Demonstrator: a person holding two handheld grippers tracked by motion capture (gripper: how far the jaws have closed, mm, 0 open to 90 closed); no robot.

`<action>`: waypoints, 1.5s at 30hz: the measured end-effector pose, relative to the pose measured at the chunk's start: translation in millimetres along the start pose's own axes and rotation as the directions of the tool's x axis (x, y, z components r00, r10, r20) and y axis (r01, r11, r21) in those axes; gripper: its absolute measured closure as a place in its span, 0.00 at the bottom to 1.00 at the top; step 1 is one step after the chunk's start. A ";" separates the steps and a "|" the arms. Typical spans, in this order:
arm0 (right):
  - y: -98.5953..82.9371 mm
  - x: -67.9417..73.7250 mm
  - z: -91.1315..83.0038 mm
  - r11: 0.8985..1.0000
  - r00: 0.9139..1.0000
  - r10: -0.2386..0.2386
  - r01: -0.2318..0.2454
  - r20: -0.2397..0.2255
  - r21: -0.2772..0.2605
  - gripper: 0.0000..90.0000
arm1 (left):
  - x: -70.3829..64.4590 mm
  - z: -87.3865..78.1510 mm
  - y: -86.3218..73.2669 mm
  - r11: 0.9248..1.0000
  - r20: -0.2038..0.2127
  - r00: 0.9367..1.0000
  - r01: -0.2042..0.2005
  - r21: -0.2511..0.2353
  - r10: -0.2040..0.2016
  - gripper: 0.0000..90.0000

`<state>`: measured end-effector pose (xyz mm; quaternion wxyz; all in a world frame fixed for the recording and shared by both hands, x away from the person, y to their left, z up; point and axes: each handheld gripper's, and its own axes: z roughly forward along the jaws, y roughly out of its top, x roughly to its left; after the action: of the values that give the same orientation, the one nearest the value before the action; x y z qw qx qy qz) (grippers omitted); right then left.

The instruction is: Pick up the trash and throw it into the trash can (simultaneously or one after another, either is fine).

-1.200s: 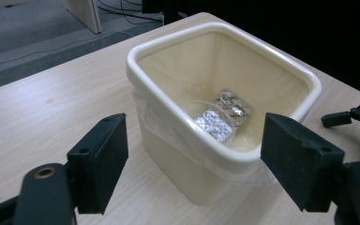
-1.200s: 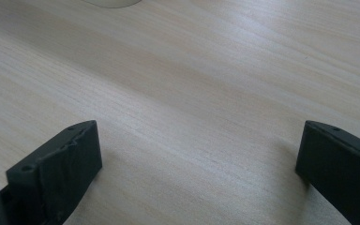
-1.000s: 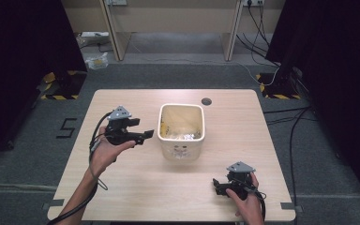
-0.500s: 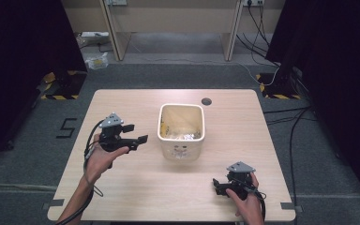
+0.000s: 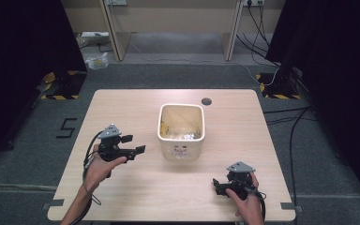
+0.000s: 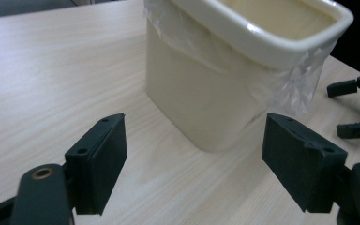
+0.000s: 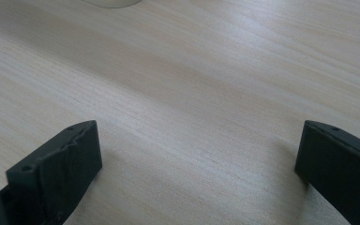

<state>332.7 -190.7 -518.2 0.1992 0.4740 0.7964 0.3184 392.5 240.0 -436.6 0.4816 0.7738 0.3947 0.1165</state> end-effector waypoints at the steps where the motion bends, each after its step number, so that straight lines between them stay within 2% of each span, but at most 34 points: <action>1: 0.0 0.0 0.0 1.000 1.000 0.000 0.000 0.000 0.000 0.01 | 0.3 1.4 -3.0 1.000 0.000 1.000 -0.002 0.008 0.002 0.24; 6: -0.1 0.1 0.1 1.000 1.000 0.001 -0.001 0.000 -0.001 0.01 | 1.2 7.7 -17.5 1.000 -0.011 1.000 0.004 0.028 -0.004 0.24; 12: 0.0 0.1 0.1 1.000 1.000 0.001 -0.001 0.000 -0.001 0.01 | 1.8 12.7 -32.1 0.999 -0.030 1.000 -0.007 0.049 0.008 0.24; 15: 0.0 0.1 0.0 1.000 1.000 0.001 -0.001 0.000 0.000 0.01 | 1.8 14.6 -38.7 0.998 -0.024 1.000 -0.004 0.066 0.006 0.24; 21: 0.0 0.0 0.0 1.000 1.000 0.000 0.000 0.000 0.000 0.01 | 2.2 17.1 -48.2 0.998 -0.022 1.000 0.006 0.070 -0.004 0.24; 30: 0.0 0.0 0.1 1.000 1.000 0.000 0.000 0.001 -0.001 0.01 | 1.7 18.8 -60.4 0.996 -0.029 1.000 -0.008 0.089 0.011 0.24; 36: 0.0 0.1 0.1 1.000 1.000 0.001 -0.001 0.001 -0.001 0.01 | 2.6 19.8 -69.6 0.995 -0.031 1.000 0.004 0.100 -0.001 0.24; 45: 0.0 0.1 0.1 1.000 1.000 0.000 0.000 0.001 -0.001 0.01 | 0.1 22.6 -81.8 0.992 -0.054 0.999 -0.001 0.125 0.007 0.20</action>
<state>332.6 -190.6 -518.3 0.1996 0.4741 0.7961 0.3188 364.4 243.6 -516.7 0.4213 0.7997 0.4125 0.1133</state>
